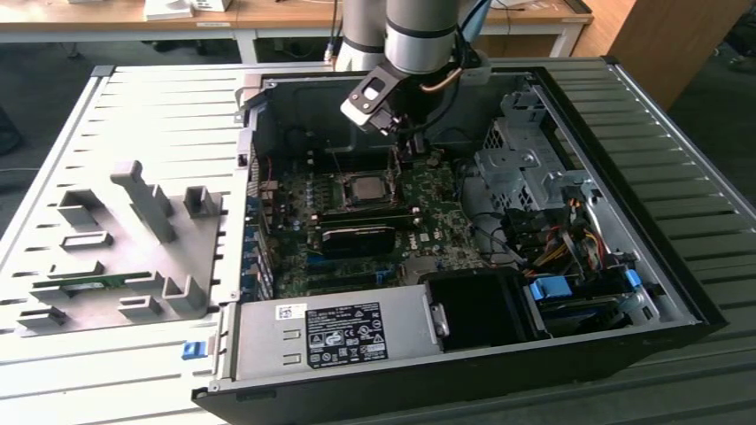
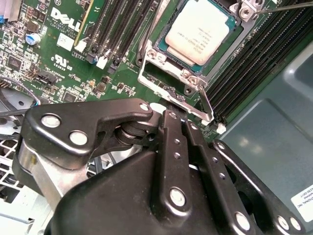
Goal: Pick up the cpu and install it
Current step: 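Close the cpu cover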
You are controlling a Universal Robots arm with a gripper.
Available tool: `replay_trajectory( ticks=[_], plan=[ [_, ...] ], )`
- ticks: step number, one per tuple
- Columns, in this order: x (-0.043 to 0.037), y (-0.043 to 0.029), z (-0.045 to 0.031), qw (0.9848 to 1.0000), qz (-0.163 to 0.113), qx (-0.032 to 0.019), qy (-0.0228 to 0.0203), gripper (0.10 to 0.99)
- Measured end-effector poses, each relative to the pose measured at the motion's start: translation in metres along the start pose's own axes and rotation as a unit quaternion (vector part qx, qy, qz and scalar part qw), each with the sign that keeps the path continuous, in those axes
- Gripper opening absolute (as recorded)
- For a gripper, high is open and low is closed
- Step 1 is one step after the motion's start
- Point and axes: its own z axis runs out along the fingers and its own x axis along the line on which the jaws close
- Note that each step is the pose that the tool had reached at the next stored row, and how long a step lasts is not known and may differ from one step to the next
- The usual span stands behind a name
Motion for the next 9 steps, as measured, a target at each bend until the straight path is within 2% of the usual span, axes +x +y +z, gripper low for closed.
replay_trajectory(
  ticks=[9],
  plan=[
    [0.0,-0.0018,0.0008,1.0,0.0,0.0,0.0,0.106]
  ],
)
